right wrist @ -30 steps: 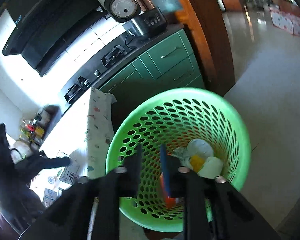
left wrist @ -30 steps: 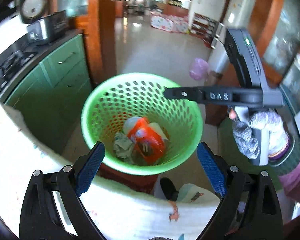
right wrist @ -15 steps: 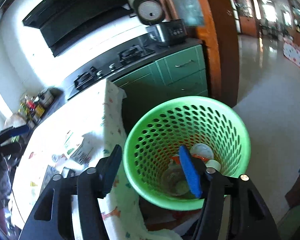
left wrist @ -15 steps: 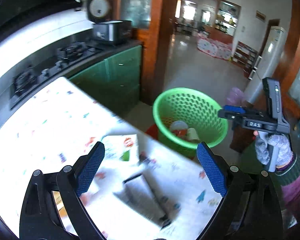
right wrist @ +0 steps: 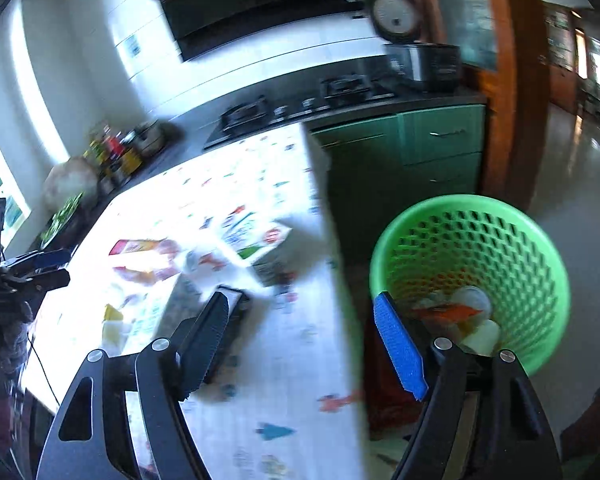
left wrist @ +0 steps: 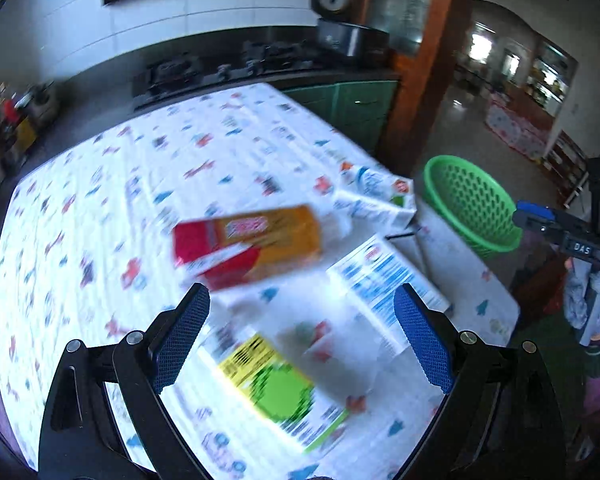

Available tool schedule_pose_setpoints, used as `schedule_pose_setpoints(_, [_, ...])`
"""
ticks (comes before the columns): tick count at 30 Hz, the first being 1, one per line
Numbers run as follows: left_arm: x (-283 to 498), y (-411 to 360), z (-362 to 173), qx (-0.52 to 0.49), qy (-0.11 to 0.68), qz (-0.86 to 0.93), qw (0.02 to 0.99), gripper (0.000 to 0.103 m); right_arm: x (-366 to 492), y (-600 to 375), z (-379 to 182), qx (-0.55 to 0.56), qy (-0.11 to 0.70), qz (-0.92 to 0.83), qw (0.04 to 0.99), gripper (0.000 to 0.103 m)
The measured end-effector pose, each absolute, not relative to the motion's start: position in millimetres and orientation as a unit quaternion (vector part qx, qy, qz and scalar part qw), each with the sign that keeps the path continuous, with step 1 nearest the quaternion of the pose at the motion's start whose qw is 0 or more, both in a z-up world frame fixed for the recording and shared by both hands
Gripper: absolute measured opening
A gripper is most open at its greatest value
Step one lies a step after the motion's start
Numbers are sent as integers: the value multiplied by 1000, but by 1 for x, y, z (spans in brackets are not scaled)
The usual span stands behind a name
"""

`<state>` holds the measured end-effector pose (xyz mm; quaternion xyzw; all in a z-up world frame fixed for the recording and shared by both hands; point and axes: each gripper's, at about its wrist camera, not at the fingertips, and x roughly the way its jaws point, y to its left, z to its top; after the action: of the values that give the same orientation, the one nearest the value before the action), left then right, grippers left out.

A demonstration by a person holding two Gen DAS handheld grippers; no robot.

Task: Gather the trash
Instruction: 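Move both tools from the basket back over the table, then grasp the white Yili milk carton with the right tool while the left tool approaches the Calamansi bottle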

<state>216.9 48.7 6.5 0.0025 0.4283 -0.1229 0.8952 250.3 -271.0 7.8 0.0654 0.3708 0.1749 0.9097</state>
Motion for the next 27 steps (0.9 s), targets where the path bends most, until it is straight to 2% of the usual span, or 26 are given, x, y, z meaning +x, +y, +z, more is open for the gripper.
schedule_pose_setpoints(11, [178, 125, -8, -40, 436, -58, 897, 92, 259, -159, 4, -5, 404, 236, 884, 74])
schedule_pose_setpoints(18, [164, 142, -28, -60, 445, -49, 892, 92, 281, -95, -12, -59, 455, 235, 857, 74])
schedule_pose_setpoints(27, [162, 154, -47, -98, 454, -44, 884, 92, 308, -60, -41, -110, 520, 181, 828, 76])
